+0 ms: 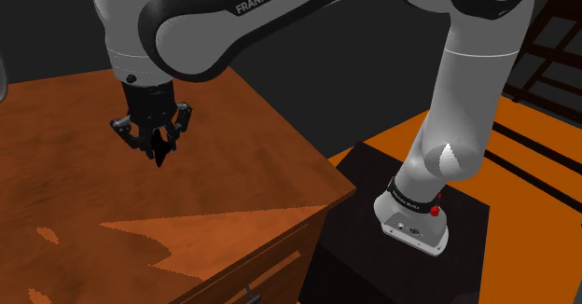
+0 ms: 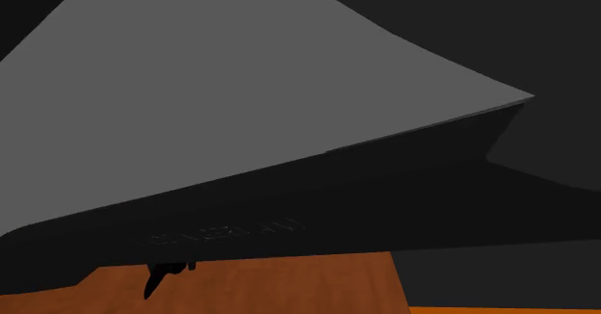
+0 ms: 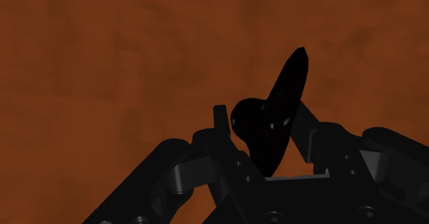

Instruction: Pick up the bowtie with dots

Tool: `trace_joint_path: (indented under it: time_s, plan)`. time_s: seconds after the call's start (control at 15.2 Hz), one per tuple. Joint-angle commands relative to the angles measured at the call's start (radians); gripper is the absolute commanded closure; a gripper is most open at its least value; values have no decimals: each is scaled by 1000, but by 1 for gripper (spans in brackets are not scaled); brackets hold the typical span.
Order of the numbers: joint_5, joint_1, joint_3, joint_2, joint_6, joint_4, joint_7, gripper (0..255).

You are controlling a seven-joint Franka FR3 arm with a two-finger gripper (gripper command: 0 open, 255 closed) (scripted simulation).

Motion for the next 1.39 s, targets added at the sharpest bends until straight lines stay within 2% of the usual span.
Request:
trace_joint_path:
  time_s: [0.0, 0.33, 1.32]
  plan:
    - [-1, 2, 1, 6, 2, 0, 1, 255]
    - [2, 1, 1, 2, 4, -5, -1, 255]
    - [33, -2, 12, -38, -186, 153, -18, 255]
